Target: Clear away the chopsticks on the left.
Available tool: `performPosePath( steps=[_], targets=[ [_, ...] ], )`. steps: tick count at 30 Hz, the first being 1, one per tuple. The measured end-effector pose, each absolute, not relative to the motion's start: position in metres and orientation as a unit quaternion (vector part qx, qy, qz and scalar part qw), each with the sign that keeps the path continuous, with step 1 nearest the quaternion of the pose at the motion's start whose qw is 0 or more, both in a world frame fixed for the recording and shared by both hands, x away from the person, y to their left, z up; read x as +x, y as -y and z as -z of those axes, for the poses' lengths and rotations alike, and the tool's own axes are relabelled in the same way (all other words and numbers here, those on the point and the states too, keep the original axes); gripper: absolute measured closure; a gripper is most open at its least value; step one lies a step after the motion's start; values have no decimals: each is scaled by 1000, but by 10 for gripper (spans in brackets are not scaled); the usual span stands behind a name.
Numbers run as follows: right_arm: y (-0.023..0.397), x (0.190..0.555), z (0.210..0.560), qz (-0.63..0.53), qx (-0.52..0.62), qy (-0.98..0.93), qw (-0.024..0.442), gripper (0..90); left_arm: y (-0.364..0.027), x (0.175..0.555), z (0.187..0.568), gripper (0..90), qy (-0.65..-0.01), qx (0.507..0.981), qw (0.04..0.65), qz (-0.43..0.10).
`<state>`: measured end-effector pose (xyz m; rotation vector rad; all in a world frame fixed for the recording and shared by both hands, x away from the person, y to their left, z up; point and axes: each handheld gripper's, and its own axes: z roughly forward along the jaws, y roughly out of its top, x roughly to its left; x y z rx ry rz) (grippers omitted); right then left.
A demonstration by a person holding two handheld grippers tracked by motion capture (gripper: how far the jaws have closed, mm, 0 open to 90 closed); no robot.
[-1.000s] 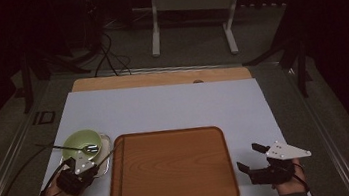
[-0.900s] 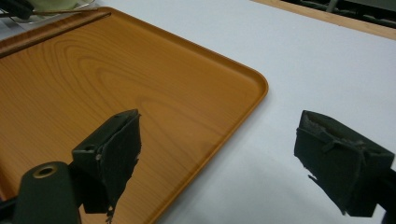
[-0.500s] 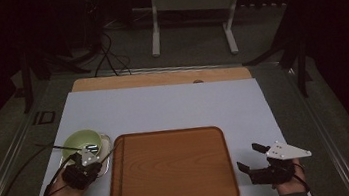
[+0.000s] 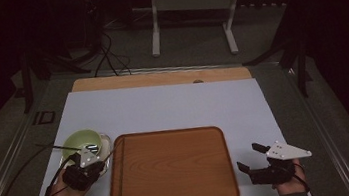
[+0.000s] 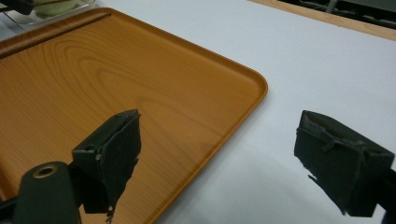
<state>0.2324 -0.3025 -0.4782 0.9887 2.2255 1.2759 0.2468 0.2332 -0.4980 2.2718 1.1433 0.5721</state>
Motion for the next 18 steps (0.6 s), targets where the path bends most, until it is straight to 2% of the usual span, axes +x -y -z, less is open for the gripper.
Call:
performPosePath(
  steps=[18],
  targets=[
    [303, 233, 478, -455, 353, -794, 195, 142, -221, 240, 482, 855, -416, 828, 300, -228]
  ],
)
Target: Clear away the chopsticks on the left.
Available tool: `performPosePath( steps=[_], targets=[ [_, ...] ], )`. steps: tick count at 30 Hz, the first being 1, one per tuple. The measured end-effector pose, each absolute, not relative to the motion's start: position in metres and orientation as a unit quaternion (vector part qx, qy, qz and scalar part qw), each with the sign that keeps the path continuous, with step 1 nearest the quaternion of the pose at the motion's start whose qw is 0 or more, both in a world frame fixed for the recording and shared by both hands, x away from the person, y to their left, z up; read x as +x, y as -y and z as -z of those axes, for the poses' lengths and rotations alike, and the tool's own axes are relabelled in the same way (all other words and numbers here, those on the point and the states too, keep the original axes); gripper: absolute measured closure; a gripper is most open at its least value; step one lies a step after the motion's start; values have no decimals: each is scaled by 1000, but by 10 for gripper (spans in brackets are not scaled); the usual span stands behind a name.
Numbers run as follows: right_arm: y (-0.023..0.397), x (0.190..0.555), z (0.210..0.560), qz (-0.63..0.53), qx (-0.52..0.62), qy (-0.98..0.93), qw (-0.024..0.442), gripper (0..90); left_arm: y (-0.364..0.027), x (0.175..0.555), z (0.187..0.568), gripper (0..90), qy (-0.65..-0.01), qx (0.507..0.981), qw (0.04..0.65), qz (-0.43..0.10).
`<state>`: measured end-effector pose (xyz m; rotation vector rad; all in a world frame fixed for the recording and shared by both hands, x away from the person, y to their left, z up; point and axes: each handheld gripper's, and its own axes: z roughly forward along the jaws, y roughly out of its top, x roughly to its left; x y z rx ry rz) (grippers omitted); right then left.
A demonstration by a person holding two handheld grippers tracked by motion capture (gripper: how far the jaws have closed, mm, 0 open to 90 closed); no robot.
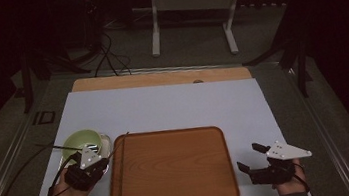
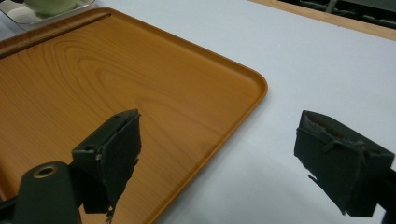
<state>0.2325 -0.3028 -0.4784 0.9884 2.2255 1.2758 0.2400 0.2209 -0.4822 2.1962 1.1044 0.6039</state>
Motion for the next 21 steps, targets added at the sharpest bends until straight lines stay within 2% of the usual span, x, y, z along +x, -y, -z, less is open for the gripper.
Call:
performPosePath(
  steps=[21],
  targets=[
    [303, 233, 477, -459, 352, -792, 196, 142, -195, 238, 467, 853, -405, 819, 342, -219]
  ],
)
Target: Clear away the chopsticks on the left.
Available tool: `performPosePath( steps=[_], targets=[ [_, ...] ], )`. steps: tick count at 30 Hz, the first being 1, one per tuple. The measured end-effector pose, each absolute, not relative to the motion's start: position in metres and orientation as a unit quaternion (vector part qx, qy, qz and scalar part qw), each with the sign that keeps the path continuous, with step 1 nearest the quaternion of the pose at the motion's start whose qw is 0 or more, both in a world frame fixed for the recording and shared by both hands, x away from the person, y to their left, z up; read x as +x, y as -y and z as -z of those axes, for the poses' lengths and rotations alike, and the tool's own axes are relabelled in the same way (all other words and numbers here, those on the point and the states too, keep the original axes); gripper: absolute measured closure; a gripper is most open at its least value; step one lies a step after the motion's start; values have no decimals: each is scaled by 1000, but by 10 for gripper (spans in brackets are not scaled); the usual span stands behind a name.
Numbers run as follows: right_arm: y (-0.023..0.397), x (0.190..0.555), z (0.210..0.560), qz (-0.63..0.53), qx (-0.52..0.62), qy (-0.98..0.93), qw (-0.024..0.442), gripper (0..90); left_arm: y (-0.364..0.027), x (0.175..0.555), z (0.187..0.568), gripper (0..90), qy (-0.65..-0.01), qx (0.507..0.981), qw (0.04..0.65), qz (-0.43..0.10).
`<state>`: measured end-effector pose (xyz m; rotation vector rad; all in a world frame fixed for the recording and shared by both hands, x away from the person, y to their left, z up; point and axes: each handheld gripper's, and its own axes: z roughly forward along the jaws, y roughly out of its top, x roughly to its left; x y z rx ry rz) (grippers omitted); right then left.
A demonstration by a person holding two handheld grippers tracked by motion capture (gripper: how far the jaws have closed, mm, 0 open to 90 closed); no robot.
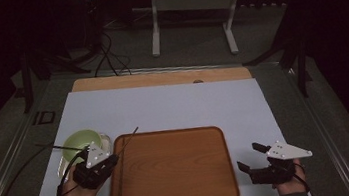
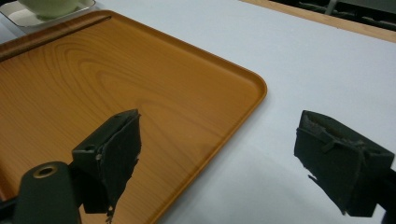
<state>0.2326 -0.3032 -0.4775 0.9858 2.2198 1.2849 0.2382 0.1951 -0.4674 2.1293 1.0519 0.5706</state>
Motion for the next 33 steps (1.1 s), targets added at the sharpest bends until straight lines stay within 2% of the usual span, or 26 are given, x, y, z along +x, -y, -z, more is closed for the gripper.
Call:
performPosePath(
  steps=[12, 33],
  targets=[
    [303, 233, 477, -458, 351, -793, 196, 142, -173, 245, 466, 852, -403, 807, 383, -200],
    [303, 233, 477, -459, 350, -793, 195, 142, -155, 257, 498, 852, -421, 791, 421, -139]
  ],
)
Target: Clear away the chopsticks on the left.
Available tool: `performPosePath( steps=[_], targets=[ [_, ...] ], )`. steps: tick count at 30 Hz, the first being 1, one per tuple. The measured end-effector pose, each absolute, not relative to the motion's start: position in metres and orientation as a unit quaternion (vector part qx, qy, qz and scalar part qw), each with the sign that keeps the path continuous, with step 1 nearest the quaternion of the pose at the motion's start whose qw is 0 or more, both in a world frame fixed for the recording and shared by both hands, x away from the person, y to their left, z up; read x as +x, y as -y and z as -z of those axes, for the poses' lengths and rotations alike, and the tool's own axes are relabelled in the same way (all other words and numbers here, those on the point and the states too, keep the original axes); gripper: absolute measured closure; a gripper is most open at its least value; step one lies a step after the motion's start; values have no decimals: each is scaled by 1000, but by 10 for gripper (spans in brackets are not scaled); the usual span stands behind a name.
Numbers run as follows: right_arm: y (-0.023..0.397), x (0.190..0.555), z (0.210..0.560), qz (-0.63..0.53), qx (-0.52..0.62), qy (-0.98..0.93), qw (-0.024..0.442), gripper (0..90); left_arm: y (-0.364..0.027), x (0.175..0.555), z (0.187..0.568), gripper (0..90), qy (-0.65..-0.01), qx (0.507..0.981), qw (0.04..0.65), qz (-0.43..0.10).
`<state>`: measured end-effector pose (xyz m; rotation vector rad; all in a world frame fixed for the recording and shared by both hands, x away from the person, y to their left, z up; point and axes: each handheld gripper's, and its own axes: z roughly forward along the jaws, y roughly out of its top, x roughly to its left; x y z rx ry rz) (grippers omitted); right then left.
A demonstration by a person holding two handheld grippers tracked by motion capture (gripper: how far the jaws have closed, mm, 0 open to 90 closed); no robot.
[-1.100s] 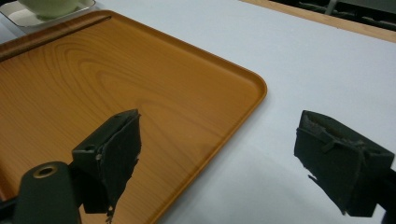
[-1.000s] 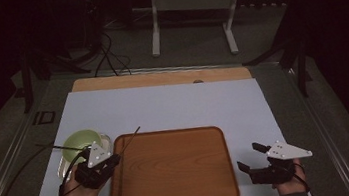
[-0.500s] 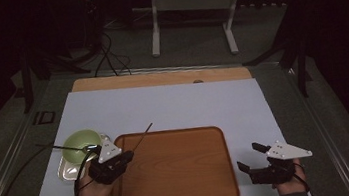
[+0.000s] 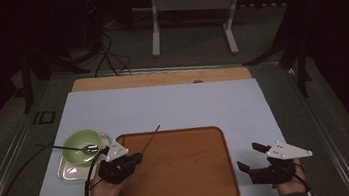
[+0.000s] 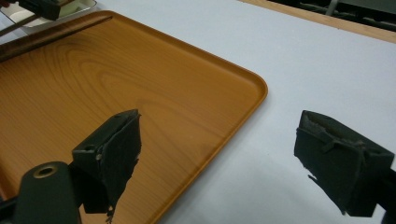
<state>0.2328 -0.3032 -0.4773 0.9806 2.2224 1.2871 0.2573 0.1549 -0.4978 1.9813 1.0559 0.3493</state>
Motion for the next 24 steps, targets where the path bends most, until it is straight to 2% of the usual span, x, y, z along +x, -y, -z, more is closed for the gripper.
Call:
performPosePath(
  steps=[7, 24],
  targets=[
    [303, 233, 477, -459, 350, -793, 195, 142, -162, 258, 508, 851, -440, 783, 420, -132],
    [303, 233, 477, -458, 351, -793, 194, 143, -181, 250, 518, 809, -475, 774, 389, -156]
  ],
)
